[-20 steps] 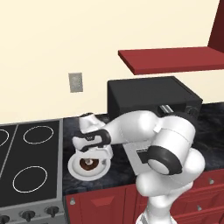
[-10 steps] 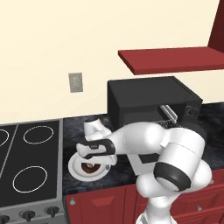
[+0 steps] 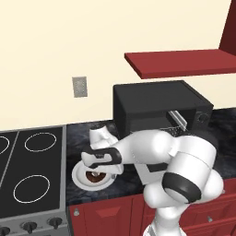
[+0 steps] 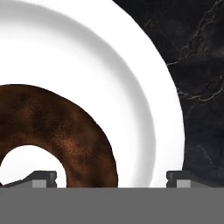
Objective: Pick up the bagel from the plate, place it on the toaster oven rack, close the door, and set the timer.
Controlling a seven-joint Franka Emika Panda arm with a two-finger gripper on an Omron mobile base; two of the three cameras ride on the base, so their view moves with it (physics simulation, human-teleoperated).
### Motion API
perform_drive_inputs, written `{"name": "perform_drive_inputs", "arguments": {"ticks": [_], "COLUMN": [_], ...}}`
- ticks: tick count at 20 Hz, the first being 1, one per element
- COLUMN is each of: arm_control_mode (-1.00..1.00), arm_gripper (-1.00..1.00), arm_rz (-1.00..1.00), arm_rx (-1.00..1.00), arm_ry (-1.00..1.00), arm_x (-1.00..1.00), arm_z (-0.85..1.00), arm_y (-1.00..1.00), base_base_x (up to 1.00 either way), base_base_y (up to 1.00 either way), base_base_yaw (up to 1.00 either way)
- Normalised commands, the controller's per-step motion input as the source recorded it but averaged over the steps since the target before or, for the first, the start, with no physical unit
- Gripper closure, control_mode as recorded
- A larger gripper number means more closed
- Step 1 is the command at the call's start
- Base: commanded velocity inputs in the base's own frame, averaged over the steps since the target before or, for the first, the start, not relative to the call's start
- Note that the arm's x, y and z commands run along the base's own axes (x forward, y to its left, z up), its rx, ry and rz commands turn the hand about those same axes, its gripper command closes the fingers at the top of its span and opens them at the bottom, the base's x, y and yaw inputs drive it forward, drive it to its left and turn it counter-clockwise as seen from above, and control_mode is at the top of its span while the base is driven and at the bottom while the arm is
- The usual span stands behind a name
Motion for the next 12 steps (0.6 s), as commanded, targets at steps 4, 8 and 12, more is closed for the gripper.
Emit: {"name": "perform_drive_inputs", "arguments": {"ticks": [4,8,12], "arm_control_mode": [-1.0,-1.0,-1.0], "arm_gripper": [1.0,1.0,1.0], "arm_rz": [0.0,0.0,0.0], "arm_rx": [0.0,0.0,0.0], "arm_ry": [0.0,0.0,-0.07], "arm_x": [0.07,0.0,-0.24], "arm_z": [-0.13,-0.12,0.11], "arm_y": [0.25,0.06,0.0], "base_base_x": [0.0,0.0,0.0], "base_base_y": [0.0,0.0,0.0], "base_base_yaw": [0.0,0.0,0.0]}}
